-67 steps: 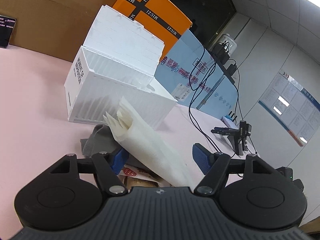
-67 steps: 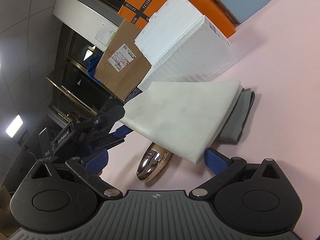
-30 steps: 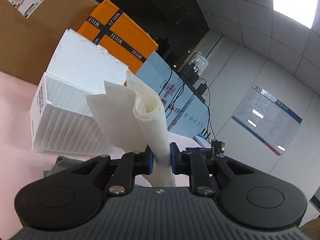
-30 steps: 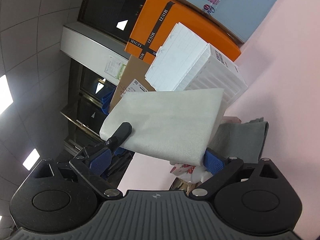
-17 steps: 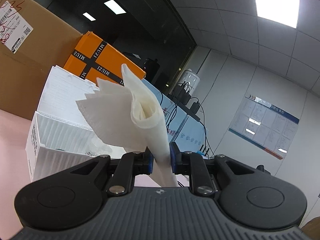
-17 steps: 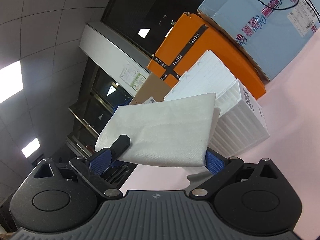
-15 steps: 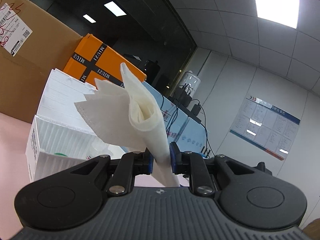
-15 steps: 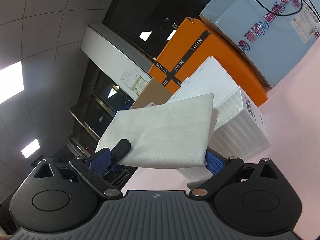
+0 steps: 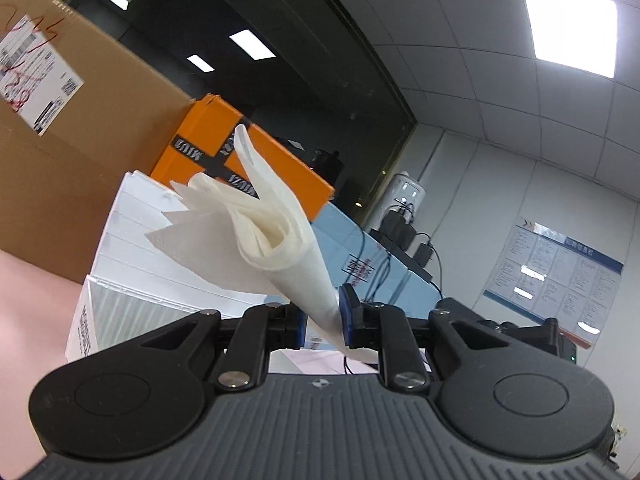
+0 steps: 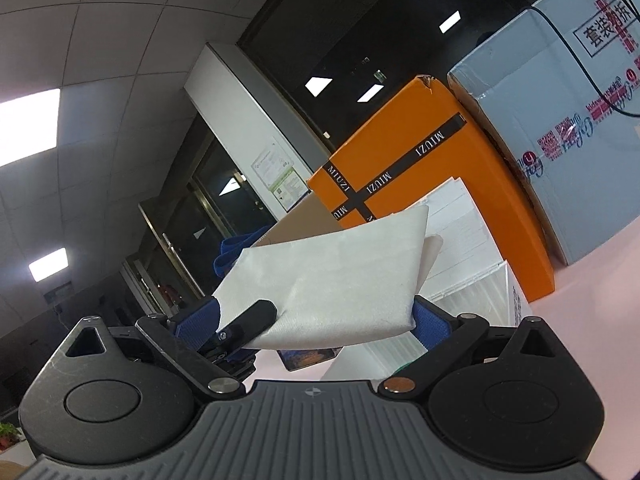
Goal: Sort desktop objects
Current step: 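Lift the white cloth with the left gripper and carry it into the white box, then open the left gripper to release the cloth inside the box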
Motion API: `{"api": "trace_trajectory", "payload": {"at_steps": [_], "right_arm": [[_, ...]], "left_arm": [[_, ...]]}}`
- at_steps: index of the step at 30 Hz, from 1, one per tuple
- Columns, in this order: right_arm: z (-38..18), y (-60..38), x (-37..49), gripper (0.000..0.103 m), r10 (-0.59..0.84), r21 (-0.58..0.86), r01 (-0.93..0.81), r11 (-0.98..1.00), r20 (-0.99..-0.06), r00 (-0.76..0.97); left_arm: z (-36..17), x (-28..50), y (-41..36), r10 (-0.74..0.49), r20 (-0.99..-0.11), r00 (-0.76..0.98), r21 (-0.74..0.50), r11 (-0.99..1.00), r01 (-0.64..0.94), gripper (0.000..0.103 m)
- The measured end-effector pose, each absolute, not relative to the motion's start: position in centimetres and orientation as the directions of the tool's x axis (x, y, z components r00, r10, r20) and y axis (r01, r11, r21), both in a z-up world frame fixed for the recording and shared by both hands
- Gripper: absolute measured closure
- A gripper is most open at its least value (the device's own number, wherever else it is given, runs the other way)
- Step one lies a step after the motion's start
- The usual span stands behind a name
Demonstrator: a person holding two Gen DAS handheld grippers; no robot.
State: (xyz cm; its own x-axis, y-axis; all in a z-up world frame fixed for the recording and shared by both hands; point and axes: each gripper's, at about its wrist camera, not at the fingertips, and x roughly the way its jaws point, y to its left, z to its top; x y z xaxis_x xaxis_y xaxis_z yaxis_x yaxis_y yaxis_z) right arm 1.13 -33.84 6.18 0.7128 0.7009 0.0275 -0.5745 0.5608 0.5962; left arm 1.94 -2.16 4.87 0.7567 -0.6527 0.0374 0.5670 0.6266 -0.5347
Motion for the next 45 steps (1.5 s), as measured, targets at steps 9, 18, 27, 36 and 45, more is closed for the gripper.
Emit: {"api": "trace_trajectory", "payload": {"at_steps": [9,18,27,36,45], "right_arm": [[4.2,-32.9,4.8,0.002,0.662,0.575,-0.516,0.635,-0.06,0.747],[2.7,-33.5,5.6,0.002,0.63,0.577,-0.472,0.666,-0.097,0.771],[2.3,-33.5,5.5,0.002,0.61,0.569,-0.457,0.684,-0.102,0.786],[2.5,-33.0,4.9,0.002,0.559,0.502,-0.437,0.746,-0.115,0.821],[3.4,-32.1,4.6,0.0,0.523,0.405,-0.429,0.808,-0.157,0.838]], "left_arm": [[0.3,6.3,-1.9,-0.596,-0.13,0.793,-0.619,0.674,0.405,0.088],[0.0,6.2,-2.9,-0.565,-0.166,0.808,-0.588,0.715,0.379,0.088],[1.6,4.5,-3.9,-0.449,-0.173,0.877,-0.442,0.831,0.338,0.035],[2.8,3.3,-2.4,-0.305,-0.222,0.926,-0.328,0.918,0.224,0.02],[5.1,2.4,-0.4,-0.26,-0.273,0.926,-0.197,0.957,0.211,0.019]]}}
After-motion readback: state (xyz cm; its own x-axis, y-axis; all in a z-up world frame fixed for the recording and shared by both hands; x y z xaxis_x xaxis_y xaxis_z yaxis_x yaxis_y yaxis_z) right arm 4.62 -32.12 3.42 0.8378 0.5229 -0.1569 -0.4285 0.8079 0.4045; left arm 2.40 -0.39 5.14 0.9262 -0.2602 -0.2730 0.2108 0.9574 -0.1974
